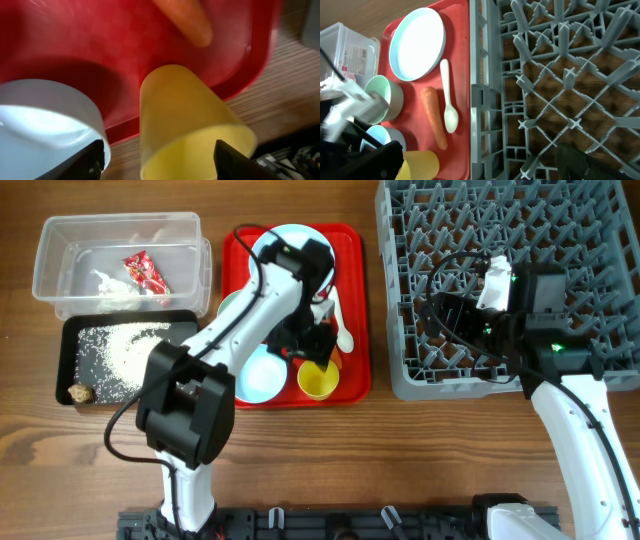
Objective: Sort waste into correct bins and load items into the dishwasher rack
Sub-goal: 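Grasp the yellow cup on the red tray with the left gripper, then lift the yellow cup toward the right gripper and grasp it with right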
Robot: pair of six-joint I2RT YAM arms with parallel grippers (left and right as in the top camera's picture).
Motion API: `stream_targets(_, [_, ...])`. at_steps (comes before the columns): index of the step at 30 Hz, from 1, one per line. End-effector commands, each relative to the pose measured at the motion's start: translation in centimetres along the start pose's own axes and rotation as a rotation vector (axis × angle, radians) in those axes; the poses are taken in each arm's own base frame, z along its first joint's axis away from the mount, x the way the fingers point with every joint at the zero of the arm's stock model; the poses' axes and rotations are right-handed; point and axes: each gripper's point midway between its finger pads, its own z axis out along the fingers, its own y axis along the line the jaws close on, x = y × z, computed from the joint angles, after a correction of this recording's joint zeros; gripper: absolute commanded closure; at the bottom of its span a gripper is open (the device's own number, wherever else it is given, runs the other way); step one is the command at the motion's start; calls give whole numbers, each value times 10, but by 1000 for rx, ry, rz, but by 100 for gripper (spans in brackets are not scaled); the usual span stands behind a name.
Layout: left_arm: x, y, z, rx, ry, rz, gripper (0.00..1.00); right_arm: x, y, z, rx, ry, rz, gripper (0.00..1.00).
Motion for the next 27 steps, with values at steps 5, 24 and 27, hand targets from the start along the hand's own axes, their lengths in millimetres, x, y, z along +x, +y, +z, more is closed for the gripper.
stream_targets(5, [-8,1,9,14,-28,-34,78,-2,-1,2,12,1,6,0])
stream_targets(24, [-35,3,-83,187,-258,-16,96,-16,58,-16,-301,-43,-20,0])
stream_targets(27, [-51,-36,-135,542,-405,153,96,-29,95,-34,-510,-96,-122,0])
